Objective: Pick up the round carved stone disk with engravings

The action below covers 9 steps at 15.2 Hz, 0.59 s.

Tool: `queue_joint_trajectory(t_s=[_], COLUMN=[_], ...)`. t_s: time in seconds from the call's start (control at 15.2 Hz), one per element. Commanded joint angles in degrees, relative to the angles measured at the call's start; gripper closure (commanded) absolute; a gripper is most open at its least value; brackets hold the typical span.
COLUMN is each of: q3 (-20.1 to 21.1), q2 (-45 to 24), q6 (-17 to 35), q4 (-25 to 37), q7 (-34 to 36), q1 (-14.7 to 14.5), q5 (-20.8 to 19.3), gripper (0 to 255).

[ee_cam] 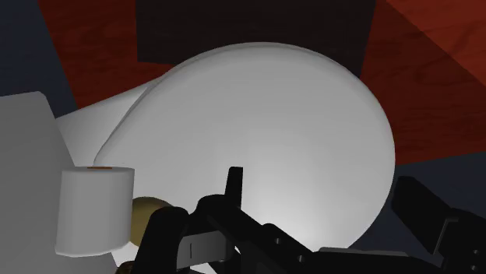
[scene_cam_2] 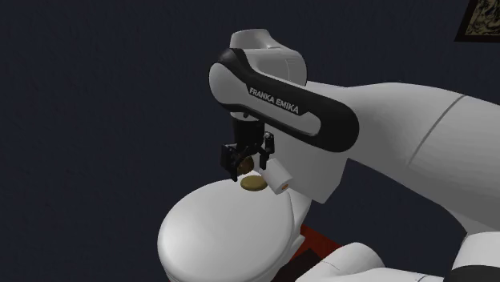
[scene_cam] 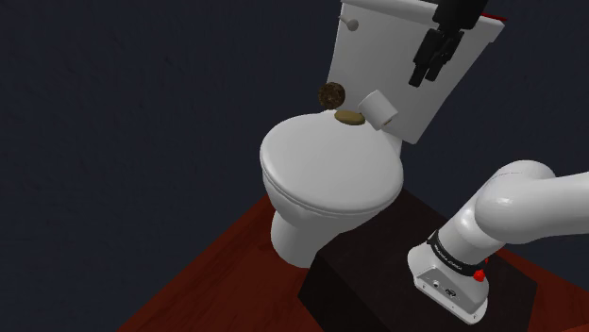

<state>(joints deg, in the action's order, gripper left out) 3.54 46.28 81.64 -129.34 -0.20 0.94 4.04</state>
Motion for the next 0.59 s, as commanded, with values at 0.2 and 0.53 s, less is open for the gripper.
queue_joint_trajectory(t_s=[0.2, 0.53], q3=[-1.6, -4.1], q2=[-4.8, -13.6], q6=[3.9, 9.9], q4=[0.5, 2.8], q7=[-2.4, -6.1], q1=[0.6, 1.6], q5=[-1.5, -3.5], gripper=[0, 0])
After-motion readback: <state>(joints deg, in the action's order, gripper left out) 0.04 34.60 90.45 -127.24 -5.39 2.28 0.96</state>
